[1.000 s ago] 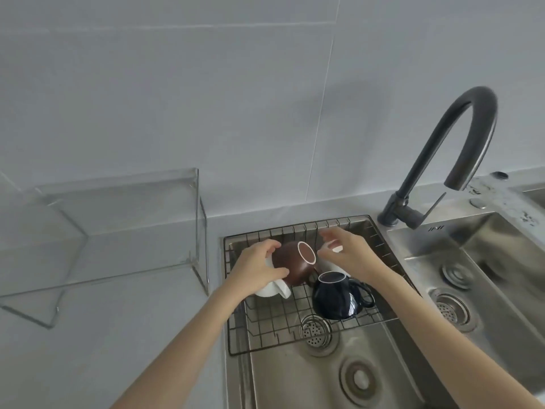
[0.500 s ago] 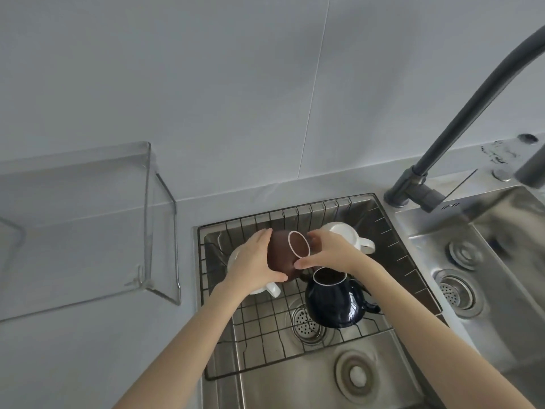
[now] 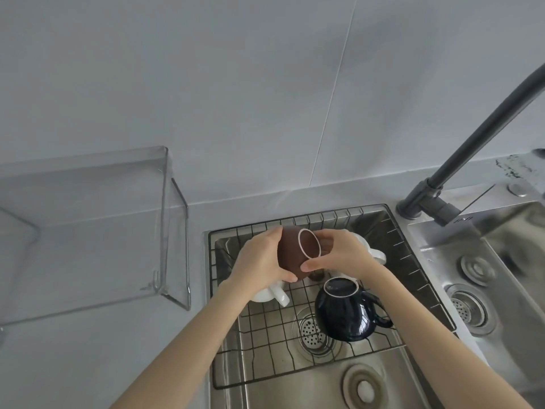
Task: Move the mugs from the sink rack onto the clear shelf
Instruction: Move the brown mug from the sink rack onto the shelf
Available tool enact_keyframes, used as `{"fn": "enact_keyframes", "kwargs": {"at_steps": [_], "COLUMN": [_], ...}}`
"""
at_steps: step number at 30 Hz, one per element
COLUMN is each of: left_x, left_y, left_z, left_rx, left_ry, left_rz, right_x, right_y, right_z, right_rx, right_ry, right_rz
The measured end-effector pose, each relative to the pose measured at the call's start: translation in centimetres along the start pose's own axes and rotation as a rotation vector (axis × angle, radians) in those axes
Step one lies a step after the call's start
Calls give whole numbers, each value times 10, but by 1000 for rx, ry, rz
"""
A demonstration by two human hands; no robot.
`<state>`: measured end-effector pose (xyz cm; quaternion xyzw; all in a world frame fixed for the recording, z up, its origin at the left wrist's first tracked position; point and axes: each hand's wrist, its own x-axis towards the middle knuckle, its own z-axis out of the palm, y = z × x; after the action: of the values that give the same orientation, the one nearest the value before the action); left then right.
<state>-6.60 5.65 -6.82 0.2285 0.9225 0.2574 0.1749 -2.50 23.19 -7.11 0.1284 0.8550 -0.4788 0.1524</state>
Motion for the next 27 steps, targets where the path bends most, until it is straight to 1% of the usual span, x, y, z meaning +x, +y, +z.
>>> {"fn": "enact_keyframes", "kwargs": {"at_steps": [3,5,7,10,13,16,21,24,27], "left_x": [-10,-23,-40,-60,-73,-82,-77,-71,-70], "left_y": [16,24,27,16,-12,-47,-92,-106,-112], "left_z": [-41,-78,-116,-162,-192,-204,-203,-197,-193], "left_rx": [46,58,0,-88,-133,-230,-348,-359,-389], "left_ry": [137,275,428,624,741,809,842,844,856], "left_rz": [58,85,101,50,-46,-120,-247,-285,-300], "right_x": [-9,-16,-22,-20,-4,16,54,71,77], "right_y": [-42,-84,-130,-194,-246,-282,-311,-317,-320], "right_z": [-19,-30,-37,-32,-6,26,67,77,80], "right_rx": [72,71,54,18,-57,-152,-326,-369,-349], "right_ry": [34,71,98,69,-6,-95,-228,-286,-320], "right_rz": [-100,-204,-311,-447,-540,-579,-566,-538,-523]}}
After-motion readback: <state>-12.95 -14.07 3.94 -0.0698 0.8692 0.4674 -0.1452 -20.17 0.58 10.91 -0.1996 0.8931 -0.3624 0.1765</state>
